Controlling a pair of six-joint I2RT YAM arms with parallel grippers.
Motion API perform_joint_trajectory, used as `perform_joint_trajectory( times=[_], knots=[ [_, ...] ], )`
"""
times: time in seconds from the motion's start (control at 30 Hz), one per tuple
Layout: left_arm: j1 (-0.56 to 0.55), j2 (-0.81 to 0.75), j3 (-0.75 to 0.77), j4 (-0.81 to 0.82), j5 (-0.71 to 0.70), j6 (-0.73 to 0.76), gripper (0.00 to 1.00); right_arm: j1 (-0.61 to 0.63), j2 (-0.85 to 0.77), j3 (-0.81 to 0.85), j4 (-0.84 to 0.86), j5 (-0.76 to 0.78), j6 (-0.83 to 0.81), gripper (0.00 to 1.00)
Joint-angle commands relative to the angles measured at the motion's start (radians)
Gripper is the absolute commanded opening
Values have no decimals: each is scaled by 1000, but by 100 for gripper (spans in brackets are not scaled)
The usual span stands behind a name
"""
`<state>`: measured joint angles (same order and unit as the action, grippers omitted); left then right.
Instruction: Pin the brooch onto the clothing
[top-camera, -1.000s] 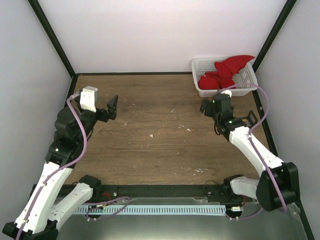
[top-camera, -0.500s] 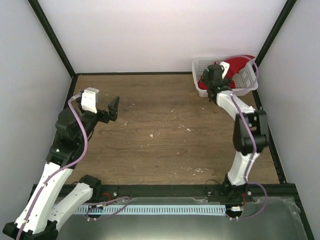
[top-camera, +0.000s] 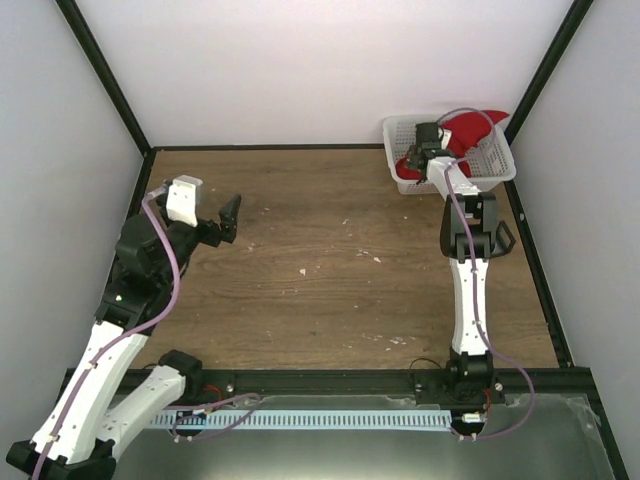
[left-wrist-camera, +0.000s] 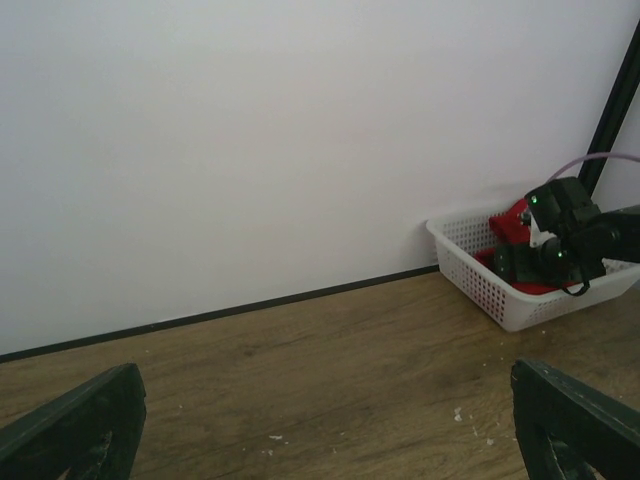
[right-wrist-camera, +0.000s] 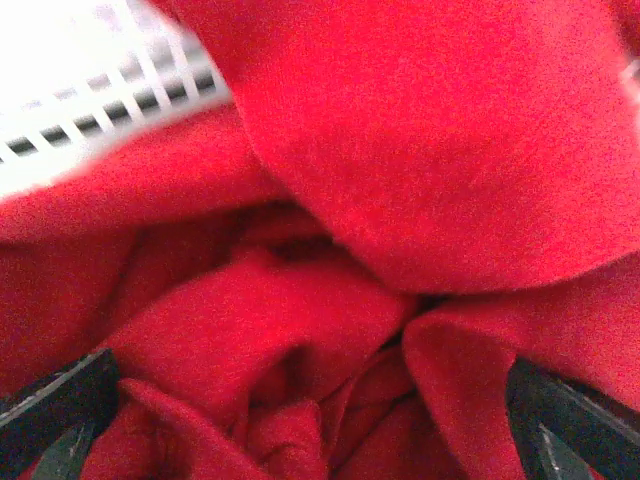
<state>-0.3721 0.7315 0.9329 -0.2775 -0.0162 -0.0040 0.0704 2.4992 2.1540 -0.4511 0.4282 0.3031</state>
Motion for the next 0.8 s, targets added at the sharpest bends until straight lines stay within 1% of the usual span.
perform_joint_trajectory(
  times=[0.0,0.03,0.1,0.13,0.2,0.23,0.27,0.33,0.4,0.43,0.53,0.6,0.7,0.77],
  knots=[
    [2,-1,-9,24,13,4,100,-25,45,54,-66,-109,-25,98],
    [2,-1,-10,24,13,4,100,-29,64,79,-74,-148,-40,95],
    [2,1,-13,24,14,4,100,-33,96,144,-96,-188,-48,85],
    [2,1,-13,26,15,3,100,-34,100,160,-89,-210,-58,72],
    [2,3,-14,25,16,1,100,-32,87,175,-73,-263,-56,29],
    [2,5,-14,27,16,2,100,-32,68,176,-66,-275,-45,18],
    [2,7,-13,26,18,1,100,-30,51,178,-59,-279,-37,14],
    [2,10,-12,25,19,0,100,-17,8,177,-47,-269,-31,10],
    [2,12,-13,26,19,-1,100,10,-42,176,-38,-232,-48,2],
    [2,11,-13,25,19,-3,99,27,-79,176,-32,-201,-65,1],
    [2,7,-13,25,19,-4,99,81,-172,166,-12,-84,-116,1],
    [2,4,-14,25,15,-5,99,98,-233,150,5,-42,-140,1],
    [2,-2,-14,25,4,-3,99,100,-320,146,11,-28,-170,1],
    [2,-3,-16,24,-3,-3,98,101,-381,143,7,-54,-193,1]
  ],
)
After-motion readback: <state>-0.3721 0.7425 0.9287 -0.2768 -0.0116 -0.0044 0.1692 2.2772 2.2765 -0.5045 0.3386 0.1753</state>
